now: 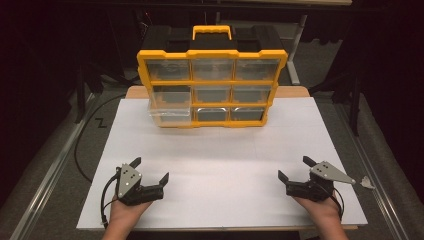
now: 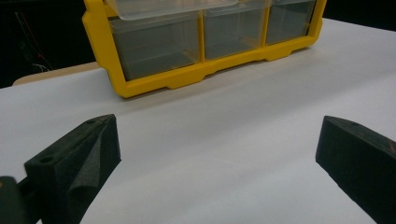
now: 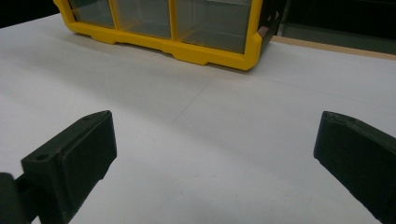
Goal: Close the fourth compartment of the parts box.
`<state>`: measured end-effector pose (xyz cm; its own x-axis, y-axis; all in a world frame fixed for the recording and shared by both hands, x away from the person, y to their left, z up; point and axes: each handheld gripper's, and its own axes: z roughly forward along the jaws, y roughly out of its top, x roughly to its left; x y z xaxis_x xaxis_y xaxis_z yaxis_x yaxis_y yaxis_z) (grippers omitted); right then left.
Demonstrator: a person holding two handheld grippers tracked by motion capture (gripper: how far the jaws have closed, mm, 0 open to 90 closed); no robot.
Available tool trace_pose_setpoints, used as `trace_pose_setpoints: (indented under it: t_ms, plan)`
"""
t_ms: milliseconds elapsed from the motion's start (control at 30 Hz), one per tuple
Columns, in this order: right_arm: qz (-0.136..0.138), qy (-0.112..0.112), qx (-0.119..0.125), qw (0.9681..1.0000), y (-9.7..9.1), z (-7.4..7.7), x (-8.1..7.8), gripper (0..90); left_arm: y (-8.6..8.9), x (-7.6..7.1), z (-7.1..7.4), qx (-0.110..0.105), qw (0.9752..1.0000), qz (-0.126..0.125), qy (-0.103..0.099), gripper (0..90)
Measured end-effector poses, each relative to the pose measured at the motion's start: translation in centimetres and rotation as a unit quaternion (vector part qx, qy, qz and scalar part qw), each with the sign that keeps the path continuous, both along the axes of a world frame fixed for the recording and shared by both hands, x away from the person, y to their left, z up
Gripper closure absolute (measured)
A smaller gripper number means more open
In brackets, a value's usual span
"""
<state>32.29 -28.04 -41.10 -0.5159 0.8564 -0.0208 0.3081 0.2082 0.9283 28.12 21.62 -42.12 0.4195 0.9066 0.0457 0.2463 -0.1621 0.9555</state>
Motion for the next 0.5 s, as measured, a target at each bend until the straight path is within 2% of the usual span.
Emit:
trace_pose_setpoints:
  t_ms: [200,400,500]
  plan:
    - [-0.002,-0.003,-0.007,1.0,0.04,-0.34,0.12,0.8,0.35,0.77,-0.21,-0.016,0.9998,0.007,0.012,0.5]
    - [-0.007,-0.002,-0.008,0.9999,-0.31,-0.35,0.02,0.8,0.14,0.77,-0.26,-0.01,0.9999,0.002,0.012,0.5]
    - [-0.012,-0.002,-0.007,0.9999,-0.41,-0.38,0.03,0.7,0.24,0.86,-0.27,-0.015,0.9998,0.004,0.013,0.5]
